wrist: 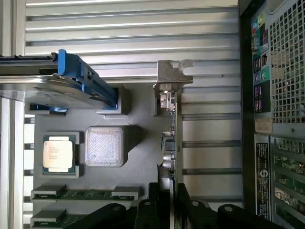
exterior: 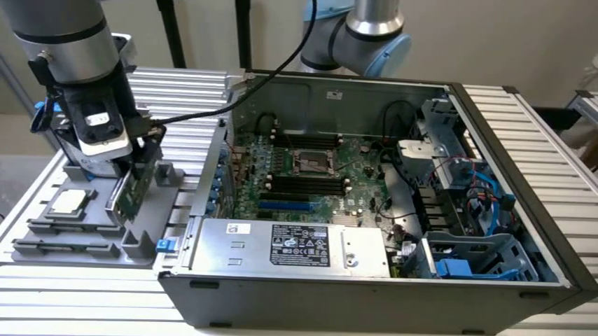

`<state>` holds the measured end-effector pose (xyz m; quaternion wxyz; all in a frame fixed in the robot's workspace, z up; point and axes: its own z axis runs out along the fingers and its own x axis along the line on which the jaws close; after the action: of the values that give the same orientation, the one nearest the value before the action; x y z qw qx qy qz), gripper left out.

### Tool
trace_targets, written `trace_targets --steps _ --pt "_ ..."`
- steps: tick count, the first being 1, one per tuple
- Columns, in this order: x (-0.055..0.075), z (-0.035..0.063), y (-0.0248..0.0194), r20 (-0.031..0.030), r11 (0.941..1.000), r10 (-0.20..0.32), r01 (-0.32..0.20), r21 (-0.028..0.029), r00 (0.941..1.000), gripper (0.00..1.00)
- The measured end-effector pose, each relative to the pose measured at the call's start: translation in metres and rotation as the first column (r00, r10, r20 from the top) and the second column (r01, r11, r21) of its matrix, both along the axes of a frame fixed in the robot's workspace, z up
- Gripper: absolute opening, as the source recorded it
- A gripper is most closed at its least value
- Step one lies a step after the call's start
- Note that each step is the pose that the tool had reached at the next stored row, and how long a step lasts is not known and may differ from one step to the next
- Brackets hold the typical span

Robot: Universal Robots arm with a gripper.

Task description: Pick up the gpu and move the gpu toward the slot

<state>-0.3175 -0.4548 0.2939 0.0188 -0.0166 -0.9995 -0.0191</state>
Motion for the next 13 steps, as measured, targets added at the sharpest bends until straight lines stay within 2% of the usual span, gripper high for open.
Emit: trace_targets --steps 7,13 --pt "0.002 0.0318 -0.0012 0.0001 1.0000 0.000 0.000 0.0014 1.0000 0.26" --pt "0.017 0.0588 -0.0040 -0.0007 1.0000 0.000 0.000 0.0076 1.0000 0.26"
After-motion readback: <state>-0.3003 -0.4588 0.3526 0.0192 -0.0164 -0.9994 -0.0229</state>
